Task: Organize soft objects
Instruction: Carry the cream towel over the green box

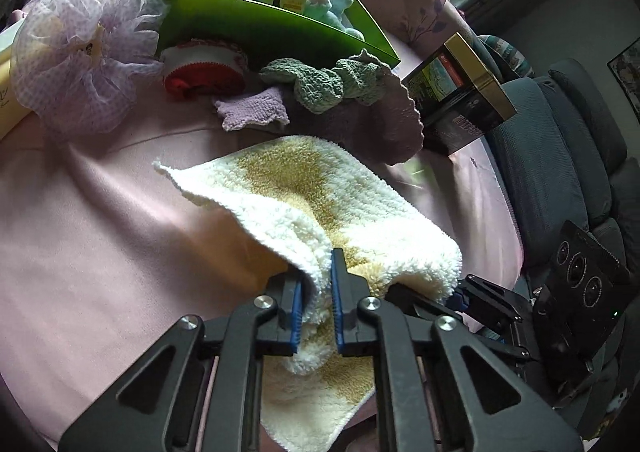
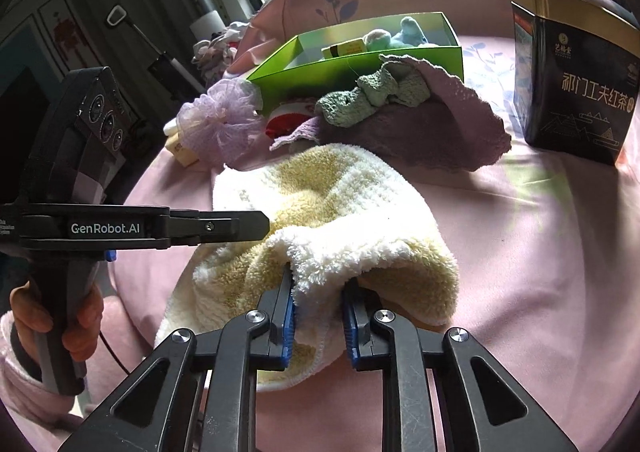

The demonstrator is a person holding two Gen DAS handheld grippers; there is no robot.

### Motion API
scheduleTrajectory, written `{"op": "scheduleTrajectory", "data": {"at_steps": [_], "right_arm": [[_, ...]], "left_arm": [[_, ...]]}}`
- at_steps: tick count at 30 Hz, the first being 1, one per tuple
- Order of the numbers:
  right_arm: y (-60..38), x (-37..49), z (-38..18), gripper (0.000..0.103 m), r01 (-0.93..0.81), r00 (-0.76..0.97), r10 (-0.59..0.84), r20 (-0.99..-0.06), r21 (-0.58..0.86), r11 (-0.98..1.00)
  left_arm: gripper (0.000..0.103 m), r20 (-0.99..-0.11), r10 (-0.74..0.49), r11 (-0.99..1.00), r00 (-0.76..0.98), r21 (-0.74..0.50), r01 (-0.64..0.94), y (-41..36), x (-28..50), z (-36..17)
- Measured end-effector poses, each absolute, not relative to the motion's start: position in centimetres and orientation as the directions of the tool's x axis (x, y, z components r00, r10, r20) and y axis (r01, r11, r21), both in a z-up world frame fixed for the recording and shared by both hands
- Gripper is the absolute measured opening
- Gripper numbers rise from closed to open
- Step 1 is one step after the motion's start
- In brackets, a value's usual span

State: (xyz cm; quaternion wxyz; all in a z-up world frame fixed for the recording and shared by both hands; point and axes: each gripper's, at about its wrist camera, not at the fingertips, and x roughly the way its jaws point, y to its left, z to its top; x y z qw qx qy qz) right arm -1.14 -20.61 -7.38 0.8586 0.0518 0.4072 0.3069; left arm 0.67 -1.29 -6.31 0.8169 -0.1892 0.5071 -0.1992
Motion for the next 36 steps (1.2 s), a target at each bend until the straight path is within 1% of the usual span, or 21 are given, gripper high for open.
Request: {"op": "scheduleTrajectory", "data": {"at_steps": [5, 16, 27, 36], "right_arm": [[-20.6, -1.7, -5.1, 0.021, -0.508, 0.524, 0.578, -0.626, 0.315, 0.802], [-20.1, -0.8, 0.0, 0.021, -0.552, 0.6, 0.596, -0.533, 0.264, 0.791], [-19.0, 1.9, 3.4, 0.021, -0.559, 0.655, 0.587, -0.476, 0.218, 0.8], [-18.3, 5.8, 5.6, 0.021, -0.544, 0.694, 0.566, -0.444, 0.19, 0.817]], "left_arm": [[0.01, -0.737, -0.495, 0.864, 0.461, -0.474, 0.171, -1.5, 0.1, -3.9], [0.011, -0.69, -0.41, 0.91, 0.597, -0.349, 0.222, -1.2, 0.8, 2.6], [0.011, -0.653, -0.382, 0.923, 0.654, -0.305, 0.235, -0.8, 3.7, 5.9], [0.011, -0.631, -0.359, 0.932, 0.688, -0.276, 0.234, -0.5, 7.9, 8.2]]}}
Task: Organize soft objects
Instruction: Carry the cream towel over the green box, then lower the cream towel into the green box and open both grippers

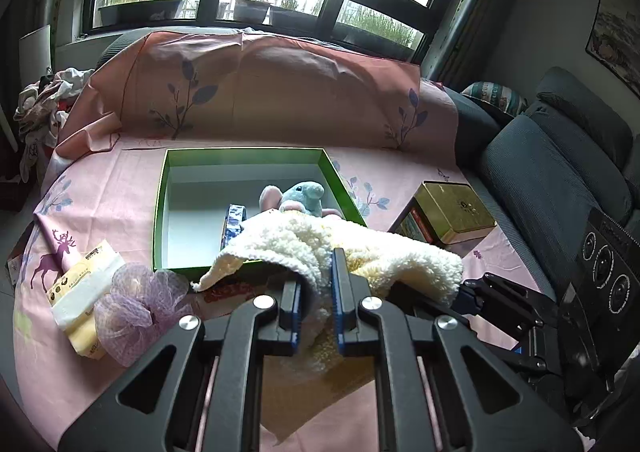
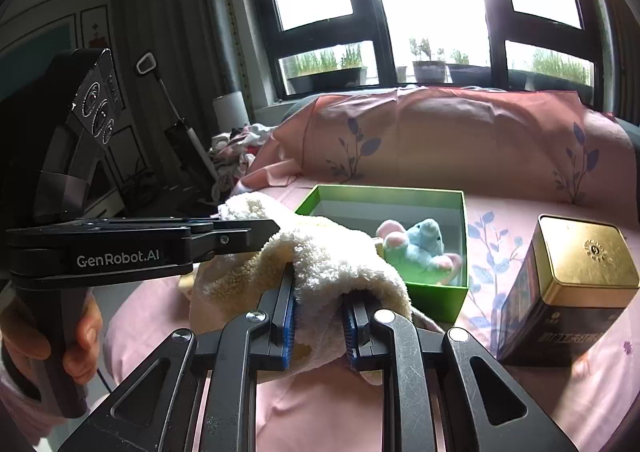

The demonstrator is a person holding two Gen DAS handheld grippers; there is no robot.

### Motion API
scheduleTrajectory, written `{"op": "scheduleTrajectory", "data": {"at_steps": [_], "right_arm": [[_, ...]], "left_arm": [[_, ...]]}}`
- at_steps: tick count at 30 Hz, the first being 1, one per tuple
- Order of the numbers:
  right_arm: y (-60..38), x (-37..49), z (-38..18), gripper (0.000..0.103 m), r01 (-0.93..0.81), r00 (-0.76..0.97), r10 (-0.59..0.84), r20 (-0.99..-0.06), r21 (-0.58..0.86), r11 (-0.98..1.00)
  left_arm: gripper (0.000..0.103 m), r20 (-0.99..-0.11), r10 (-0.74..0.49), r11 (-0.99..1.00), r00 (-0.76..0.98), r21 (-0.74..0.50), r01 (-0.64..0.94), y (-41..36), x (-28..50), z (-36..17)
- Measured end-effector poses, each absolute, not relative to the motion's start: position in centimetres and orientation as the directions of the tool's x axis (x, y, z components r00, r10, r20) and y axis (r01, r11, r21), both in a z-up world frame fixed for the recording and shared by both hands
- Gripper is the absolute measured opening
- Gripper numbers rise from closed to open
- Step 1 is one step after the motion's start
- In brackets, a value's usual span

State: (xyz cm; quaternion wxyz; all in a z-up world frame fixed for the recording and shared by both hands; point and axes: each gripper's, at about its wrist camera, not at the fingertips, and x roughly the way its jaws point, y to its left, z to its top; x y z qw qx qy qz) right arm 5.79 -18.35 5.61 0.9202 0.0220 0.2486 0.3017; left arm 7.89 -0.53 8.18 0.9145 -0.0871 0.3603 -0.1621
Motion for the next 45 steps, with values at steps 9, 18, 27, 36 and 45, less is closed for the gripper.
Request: {"op": "scheduleTrajectory", "data": {"at_steps": [9, 18, 27, 36, 45], "right_arm": [[-17.6, 11.5, 7.1, 0.021, -0.514, 0.73, 0.544, -0.413, 0.191, 0.836], [-16.4, 17.0, 6.1, 0.021, -0.471, 0.745, 0.5, -0.442, 0.182, 0.863], [-14.3, 21.0, 2.6, 0.021, -0.456, 0.7, 0.464, -0.542, 0.161, 0.875], [-13.7, 22.5, 0.3, 0.021, -0.427, 0.662, 0.414, -0.625, 0.138, 0.893], [-13.7, 22.7, -0.3, 0.049, -0.385, 0.655, 0.341, -0.674, 0.091, 0.918]], "left_arm": [[0.011, -0.613, -0.322, 0.946, 0.722, -0.244, 0.215, -0.4, 13.4, 9.6], [0.011, -0.628, -0.286, 0.955, 0.723, -0.246, 0.165, 0.4, 19.0, 8.2], [0.011, -0.702, -0.233, 0.969, 0.672, -0.227, 0.099, 0.9, 22.9, 4.1], [0.012, -0.749, -0.194, 0.978, 0.633, -0.194, 0.07, 0.9, 24.2, 1.6], [0.067, -0.771, -0.166, 0.982, 0.615, -0.188, 0.029, 1.4, 24.3, 0.4]]}}
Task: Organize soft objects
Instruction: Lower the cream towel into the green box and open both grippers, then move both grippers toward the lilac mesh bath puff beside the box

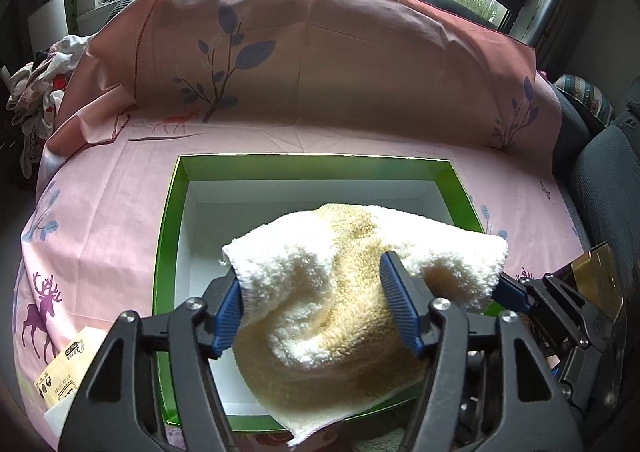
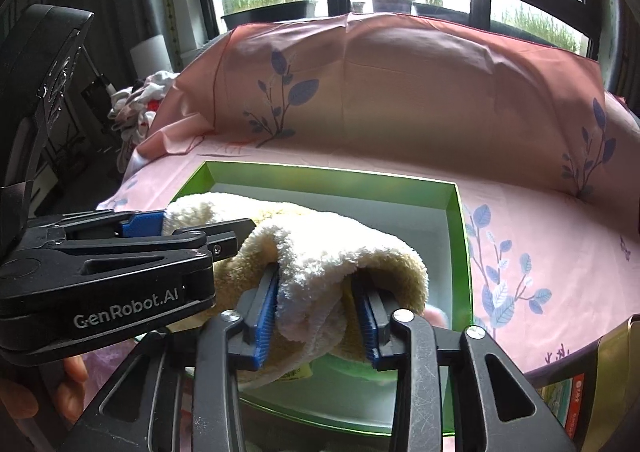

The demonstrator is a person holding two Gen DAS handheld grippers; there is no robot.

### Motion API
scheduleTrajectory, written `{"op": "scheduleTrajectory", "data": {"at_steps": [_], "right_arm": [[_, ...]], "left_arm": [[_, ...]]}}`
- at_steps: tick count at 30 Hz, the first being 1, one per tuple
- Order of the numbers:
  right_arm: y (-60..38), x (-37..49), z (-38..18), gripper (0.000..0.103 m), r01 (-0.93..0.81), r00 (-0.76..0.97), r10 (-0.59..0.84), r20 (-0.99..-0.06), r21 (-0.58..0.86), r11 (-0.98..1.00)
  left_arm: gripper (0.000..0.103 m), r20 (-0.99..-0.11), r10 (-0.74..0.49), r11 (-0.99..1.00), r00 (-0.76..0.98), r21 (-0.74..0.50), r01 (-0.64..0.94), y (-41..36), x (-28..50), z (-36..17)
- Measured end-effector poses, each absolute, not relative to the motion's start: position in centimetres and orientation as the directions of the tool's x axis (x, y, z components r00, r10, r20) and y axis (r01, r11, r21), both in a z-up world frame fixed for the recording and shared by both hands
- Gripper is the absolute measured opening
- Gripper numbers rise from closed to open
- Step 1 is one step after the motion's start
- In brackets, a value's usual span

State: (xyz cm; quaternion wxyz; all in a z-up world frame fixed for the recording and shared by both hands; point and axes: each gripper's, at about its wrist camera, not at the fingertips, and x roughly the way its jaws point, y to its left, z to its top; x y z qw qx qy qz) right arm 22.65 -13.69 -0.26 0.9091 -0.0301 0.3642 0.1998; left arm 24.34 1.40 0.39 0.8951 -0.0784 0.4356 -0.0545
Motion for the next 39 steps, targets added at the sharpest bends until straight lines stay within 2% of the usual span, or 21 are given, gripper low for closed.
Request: {"op": "scheduleTrajectory", "data": {"at_steps": [4, 6, 8, 10, 13, 15, 17, 20, 27, 29, 30, 35, 39], "right_arm": [[-14.0, 22.0, 0.0, 0.05, -0.382, 0.664, 0.331, -0.67, 0.077, 0.921], [-14.3, 21.7, 0.3, 0.05, -0.377, 0.669, 0.329, -0.667, 0.078, 0.923], [-14.7, 21.2, 0.7, 0.051, -0.369, 0.676, 0.329, -0.66, 0.083, 0.926], [-15.2, 20.6, 1.2, 0.051, -0.364, 0.684, 0.33, -0.65, 0.087, 0.927], [-16.0, 19.4, 1.8, 0.063, -0.347, 0.701, 0.325, -0.635, 0.094, 0.933], [-16.5, 18.5, 2.2, 0.066, -0.344, 0.709, 0.329, -0.624, 0.102, 0.933], [-17.0, 17.6, 2.5, 0.069, -0.341, 0.712, 0.329, -0.62, 0.105, 0.934], [-17.7, 16.0, 2.8, 0.074, -0.34, 0.72, 0.332, -0.609, 0.107, 0.934], [-19.5, 12.4, 3.8, 0.075, -0.336, 0.729, 0.35, -0.588, 0.138, 0.932], [-19.9, 11.3, 3.9, 0.09, -0.337, 0.731, 0.358, -0.581, 0.149, 0.93], [-20.1, 10.8, 4.0, 0.091, -0.339, 0.734, 0.363, -0.574, 0.154, 0.928], [-21.0, 8.2, 4.5, 0.091, -0.34, 0.747, 0.37, -0.553, 0.16, 0.927], [-21.4, 6.4, 4.3, 0.091, -0.347, 0.742, 0.378, -0.554, 0.164, 0.923]], "left_arm": [[0.069, -0.77, -0.168, 0.981, 0.615, -0.194, 0.025, 1.8, 23.8, 0.7], [0.075, -0.768, -0.173, 0.98, 0.617, -0.2, 0.026, 2.0, 23.4, 1.0], [0.085, -0.761, -0.171, 0.979, 0.625, -0.202, 0.022, 2.2, 22.9, 1.5], [0.085, -0.758, -0.174, 0.978, 0.629, -0.205, 0.024, 2.3, 22.3, 1.9], [0.085, -0.756, -0.178, 0.977, 0.63, -0.211, 0.022, 2.4, 21.5, 2.5], [0.088, -0.753, -0.173, 0.978, 0.635, -0.206, 0.022, 2.4, 20.9, 2.9], [0.101, -0.747, -0.168, 0.979, 0.644, -0.203, 0.021, 2.3, 20.2, 3.3], [0.102, -0.736, -0.174, 0.978, 0.655, -0.205, 0.031, 2.2, 18.9, 4.2], [0.102, -0.71, -0.166, 0.983, 0.684, -0.173, 0.059, 1.1, 15.1, 6.0], [0.102, -0.7, -0.161, 0.985, 0.695, -0.159, 0.068, 0.7, 14.0, 6.5], [0.102, -0.693, -0.164, 0.985, 0.702, -0.157, 0.075, 0.5, 13.3, 6.8], [0.102, -0.678, -0.185, 0.982, 0.712, -0.152, 0.11, -0.2, 10.4, 7.6], [0.102, -0.667, -0.232, 0.971, 0.708, -0.195, 0.134, 0.3, 8.1, 8.2]]}}
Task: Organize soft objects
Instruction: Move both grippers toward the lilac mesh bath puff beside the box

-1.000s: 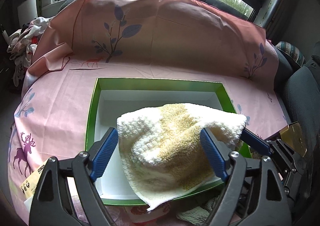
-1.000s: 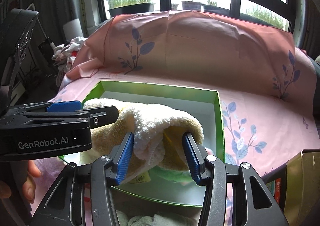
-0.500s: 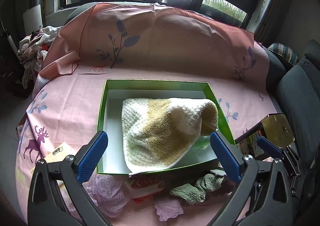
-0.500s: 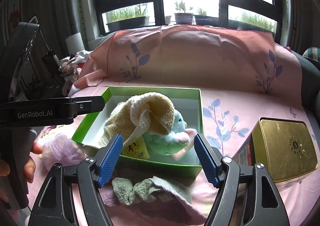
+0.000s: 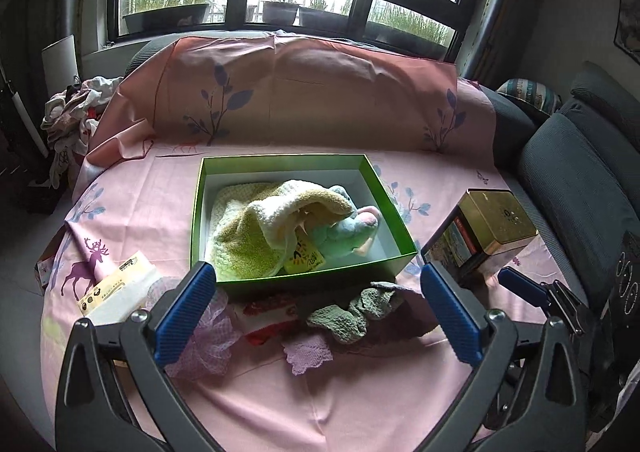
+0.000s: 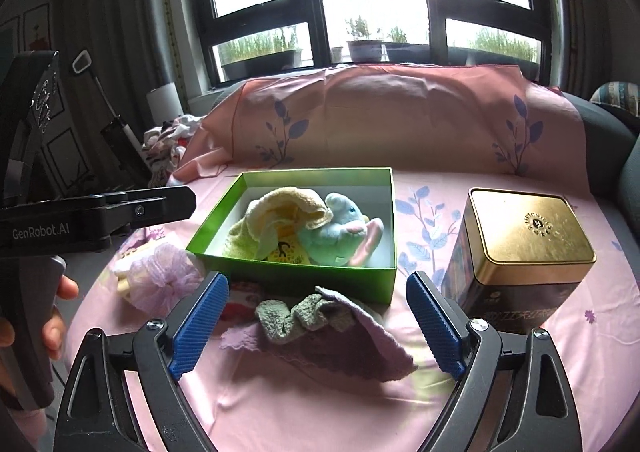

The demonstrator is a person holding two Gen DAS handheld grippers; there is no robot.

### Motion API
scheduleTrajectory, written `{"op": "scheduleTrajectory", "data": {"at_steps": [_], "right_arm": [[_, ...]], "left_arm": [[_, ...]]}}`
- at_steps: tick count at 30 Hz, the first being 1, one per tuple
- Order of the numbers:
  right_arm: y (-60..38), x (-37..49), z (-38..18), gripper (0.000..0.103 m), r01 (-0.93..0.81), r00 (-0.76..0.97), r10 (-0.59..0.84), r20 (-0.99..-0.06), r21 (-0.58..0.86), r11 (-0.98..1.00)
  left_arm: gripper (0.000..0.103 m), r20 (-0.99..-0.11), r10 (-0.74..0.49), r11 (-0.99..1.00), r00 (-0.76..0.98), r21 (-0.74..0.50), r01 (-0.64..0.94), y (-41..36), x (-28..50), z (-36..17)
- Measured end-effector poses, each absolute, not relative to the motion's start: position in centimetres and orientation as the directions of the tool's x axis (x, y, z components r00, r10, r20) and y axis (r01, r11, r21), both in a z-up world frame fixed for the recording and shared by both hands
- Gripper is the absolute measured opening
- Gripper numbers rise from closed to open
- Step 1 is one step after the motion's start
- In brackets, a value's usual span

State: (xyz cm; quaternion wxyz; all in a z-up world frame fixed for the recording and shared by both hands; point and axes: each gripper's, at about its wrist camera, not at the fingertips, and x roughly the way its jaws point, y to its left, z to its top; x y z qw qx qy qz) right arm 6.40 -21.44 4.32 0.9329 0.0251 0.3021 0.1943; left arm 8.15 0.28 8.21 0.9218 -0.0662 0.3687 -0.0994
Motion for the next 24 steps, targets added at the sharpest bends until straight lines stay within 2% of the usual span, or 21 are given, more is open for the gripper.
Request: {"op": "scheduleTrajectory", "data": {"at_steps": [11, 18, 24], "right_arm": [[-22.2, 3.1, 2.7, 0.091, -0.367, 0.72, 0.408, -0.562, 0.19, 0.91], [-21.6, 2.0, 1.0, 0.091, -0.418, 0.678, 0.462, -0.571, 0.217, 0.882], [-19.2, 1.2, -0.7, 0.091, -0.492, 0.628, 0.514, -0.585, 0.213, 0.844]], "left_arm": [[0.102, -0.659, -0.237, 0.956, 0.714, -0.288, 0.052, 5.7, 3.7, 8.1], [0.102, -0.689, -0.248, 0.931, 0.681, -0.364, -0.029, 8.5, 1.9, 4.2], [0.102, -0.726, -0.188, 0.927, 0.661, -0.353, -0.123, 10.4, 1.0, 0.2]]}}
